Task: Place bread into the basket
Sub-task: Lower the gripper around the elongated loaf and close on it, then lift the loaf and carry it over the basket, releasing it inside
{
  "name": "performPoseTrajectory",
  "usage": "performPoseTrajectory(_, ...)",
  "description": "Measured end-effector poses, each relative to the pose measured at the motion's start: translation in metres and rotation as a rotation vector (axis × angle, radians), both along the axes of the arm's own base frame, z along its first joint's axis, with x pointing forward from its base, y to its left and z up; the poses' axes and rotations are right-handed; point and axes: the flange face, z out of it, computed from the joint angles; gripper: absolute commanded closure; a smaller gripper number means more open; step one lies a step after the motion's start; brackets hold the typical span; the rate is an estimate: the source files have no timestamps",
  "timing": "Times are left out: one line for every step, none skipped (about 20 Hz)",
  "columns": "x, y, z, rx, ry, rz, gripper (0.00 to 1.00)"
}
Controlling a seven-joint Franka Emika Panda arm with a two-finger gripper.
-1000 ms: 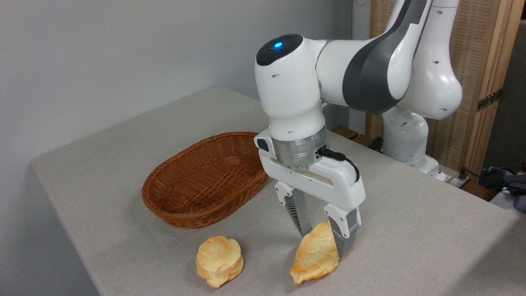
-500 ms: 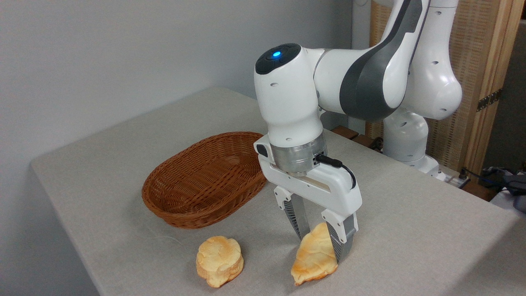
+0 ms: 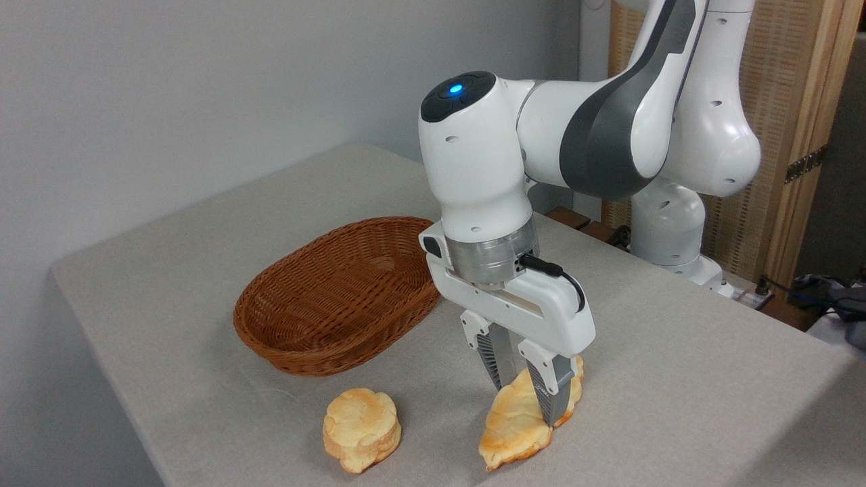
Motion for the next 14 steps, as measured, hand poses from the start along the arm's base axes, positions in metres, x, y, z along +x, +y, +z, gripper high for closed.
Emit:
performPoseTrajectory(0.000, 0.000, 0.000, 0.000, -0.001, 0.000, 0.49)
performPoseTrajectory(0.000, 0.000, 0.001, 0.000, -0.002, -0.001, 0.50)
performPoseTrajectory(0.001, 0.000, 0.002, 0.000, -0.005, -0.001, 0.50)
performPoseTrajectory(0.002, 0.000, 0.005, 0.001, -0.013, -0.002, 0.50)
performPoseTrajectory(0.004, -0.001, 0.010, 0.002, -0.026, -0.004, 0.50)
performPoseTrajectory(0.008, -0.003, 0.019, 0.003, -0.046, -0.010, 0.50)
performPoseTrajectory(0.012, -0.007, 0.028, -0.004, -0.066, -0.012, 0.50)
performPoseTrajectory(0.017, -0.013, 0.040, -0.028, -0.096, 0.000, 0.50)
performPoseTrajectory(0.022, -0.021, 0.052, -0.057, -0.123, 0.018, 0.50)
performPoseTrajectory(0.027, -0.029, 0.064, -0.083, -0.145, 0.038, 0.50)
performPoseTrajectory(0.031, -0.040, 0.075, -0.103, -0.160, 0.056, 0.50)
performPoseTrajectory(0.035, -0.053, 0.086, -0.120, -0.172, 0.074, 0.50)
performPoseTrajectory(0.037, -0.062, 0.093, -0.129, -0.178, 0.084, 0.50)
performPoseTrajectory(0.040, -0.076, 0.104, -0.142, -0.185, 0.098, 0.50)
